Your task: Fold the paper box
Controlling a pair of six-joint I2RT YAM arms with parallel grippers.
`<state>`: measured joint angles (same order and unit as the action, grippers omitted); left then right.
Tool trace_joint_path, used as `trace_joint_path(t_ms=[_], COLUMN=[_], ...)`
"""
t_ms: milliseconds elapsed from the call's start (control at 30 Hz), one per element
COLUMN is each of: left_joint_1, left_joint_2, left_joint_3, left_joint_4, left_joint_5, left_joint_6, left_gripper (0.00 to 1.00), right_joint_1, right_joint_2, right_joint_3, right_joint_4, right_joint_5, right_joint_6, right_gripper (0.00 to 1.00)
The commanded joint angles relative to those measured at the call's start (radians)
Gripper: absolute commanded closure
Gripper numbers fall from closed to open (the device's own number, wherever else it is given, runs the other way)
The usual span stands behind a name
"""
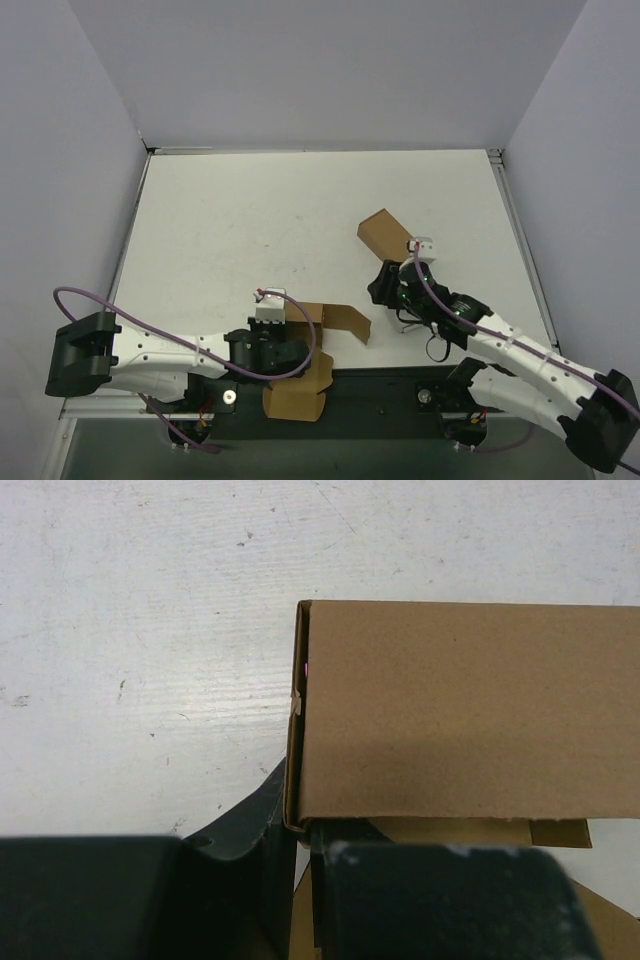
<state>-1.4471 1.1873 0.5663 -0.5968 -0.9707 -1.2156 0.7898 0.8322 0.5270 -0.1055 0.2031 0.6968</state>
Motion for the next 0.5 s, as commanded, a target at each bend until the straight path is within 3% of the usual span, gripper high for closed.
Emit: trace_joint_path(t_ms=[0,167,467], left_joint_1=[-0.001,0.008,0.021], left_joint_2=[-0.017,0.009,0.04], left_joint_3=[0.01,0.029,0.041], left_joint_4=[0.011,-0.032,-0.02], left_joint_5=[0.012,0.013,0.013], left_joint_6=[0.018,-0.022,-0.019], left_gripper=[1.0,1.0,1.0], right_joint_1=[-0.05,-0.031,0.015], right_joint_2=[0.157,0.19,0.03], right_joint_3=[-0.047,-0.126,-0.254], right_joint_4=[0.219,0.299,0.366], right_joint_5=[-0.287,-0.366,-0.413], right_joint_6=[-0.092,-0.056,-0.046], right_gripper=[0.56,0.61,0.63])
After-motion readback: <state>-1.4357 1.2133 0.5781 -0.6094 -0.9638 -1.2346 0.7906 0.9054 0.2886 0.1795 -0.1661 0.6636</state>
